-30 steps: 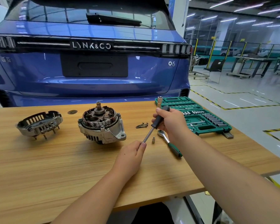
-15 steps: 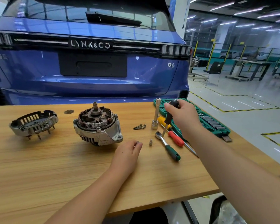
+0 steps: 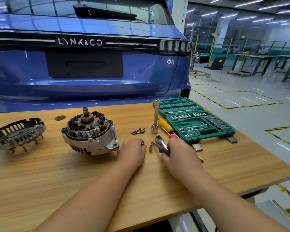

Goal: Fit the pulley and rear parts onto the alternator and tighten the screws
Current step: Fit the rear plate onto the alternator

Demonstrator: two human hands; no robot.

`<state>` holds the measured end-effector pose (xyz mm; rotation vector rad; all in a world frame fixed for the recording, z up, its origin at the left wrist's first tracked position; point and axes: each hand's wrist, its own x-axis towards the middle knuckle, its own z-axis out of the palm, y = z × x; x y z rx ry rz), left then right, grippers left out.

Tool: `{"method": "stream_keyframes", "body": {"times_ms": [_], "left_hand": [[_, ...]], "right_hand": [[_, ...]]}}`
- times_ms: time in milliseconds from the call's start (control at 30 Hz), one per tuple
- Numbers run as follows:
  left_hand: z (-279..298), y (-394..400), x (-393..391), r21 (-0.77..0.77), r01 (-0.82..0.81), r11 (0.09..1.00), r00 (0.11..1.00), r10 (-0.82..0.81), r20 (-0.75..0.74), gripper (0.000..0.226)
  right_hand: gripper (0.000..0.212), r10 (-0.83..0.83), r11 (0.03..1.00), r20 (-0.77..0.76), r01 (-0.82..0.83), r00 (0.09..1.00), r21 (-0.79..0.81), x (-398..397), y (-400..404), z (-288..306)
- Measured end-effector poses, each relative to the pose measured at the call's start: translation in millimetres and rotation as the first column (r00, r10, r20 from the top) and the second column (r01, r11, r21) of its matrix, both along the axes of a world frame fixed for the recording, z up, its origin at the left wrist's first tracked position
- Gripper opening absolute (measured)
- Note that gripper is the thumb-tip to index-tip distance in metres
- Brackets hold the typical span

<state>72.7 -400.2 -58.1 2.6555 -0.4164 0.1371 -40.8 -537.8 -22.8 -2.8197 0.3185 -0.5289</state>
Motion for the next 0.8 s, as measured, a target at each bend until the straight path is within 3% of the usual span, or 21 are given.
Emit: {"method": "stream_keyframes", "body": {"times_ms": [167,600,800], "left_hand": [[1.8,-6.9,10.2,0.027,-0.007,1.0,1.0,0.007,-0.014,0.023],[4.8,13.2,-5.8,-0.132,0.125,0.983,0.991,-0.131,-0.034,0.036],[5.2,40.2,-28.5,-0.097,0.223,0.97,0.974,-0.226,-0.015,0.042]], "right_hand": [[0.024,-0.024,0.965,-0.104,-0.005,0.994,-0.262,8.6,6.1,-8.0],[0.024,-0.147,0.965,-0.201,0.097,0.969,-0.242,17.8,1.4,-6.1],[0.03,-0.155,0.953,-0.238,0.082,0.959,-0.292,20.6,8.3,1.2]]}}
